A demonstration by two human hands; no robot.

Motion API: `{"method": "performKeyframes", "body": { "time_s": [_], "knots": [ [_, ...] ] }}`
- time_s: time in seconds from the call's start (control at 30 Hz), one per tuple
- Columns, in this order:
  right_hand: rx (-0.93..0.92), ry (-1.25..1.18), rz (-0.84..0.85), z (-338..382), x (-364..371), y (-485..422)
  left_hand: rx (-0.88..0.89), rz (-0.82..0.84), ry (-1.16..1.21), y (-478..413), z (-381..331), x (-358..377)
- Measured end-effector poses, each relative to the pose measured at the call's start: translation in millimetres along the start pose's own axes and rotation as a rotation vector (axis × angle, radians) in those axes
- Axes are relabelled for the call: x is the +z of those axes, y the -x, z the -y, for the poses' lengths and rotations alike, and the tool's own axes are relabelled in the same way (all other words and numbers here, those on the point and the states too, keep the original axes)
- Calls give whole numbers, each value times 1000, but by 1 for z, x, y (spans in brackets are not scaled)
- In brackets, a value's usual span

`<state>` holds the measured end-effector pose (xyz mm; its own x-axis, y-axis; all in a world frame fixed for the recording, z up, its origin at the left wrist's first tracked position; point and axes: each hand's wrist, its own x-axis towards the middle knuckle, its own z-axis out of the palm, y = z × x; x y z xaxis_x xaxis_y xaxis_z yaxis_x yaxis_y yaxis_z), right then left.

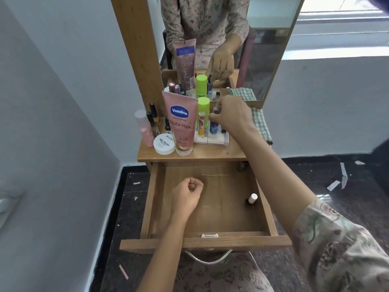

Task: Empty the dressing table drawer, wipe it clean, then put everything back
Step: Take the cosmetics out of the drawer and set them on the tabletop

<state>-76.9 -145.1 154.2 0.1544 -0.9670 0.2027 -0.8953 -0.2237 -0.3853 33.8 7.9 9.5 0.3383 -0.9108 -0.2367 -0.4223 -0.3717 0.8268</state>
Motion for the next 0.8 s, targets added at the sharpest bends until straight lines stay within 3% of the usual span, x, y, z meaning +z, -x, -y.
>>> {"method": "performKeyframes", "body": {
  "time_s": [0.2,0.37,0.53,0.7,0.8],
  "knots": [
    [-10,-20,6,0,-6,8,11,-8,-11,1,0,-1],
    [54,-192,26,-15,-40,37,11,-14,-25,-1,1,0],
    [116,243,468,-42,-26,105,42,-21,-33,-2,1,1],
    [40,508,514,-66,24,158,47,-33,-37,-2,1,1],
    [43,496,458,-76,34,165,44,-30,-32,-3,3,1]
  ]
}}
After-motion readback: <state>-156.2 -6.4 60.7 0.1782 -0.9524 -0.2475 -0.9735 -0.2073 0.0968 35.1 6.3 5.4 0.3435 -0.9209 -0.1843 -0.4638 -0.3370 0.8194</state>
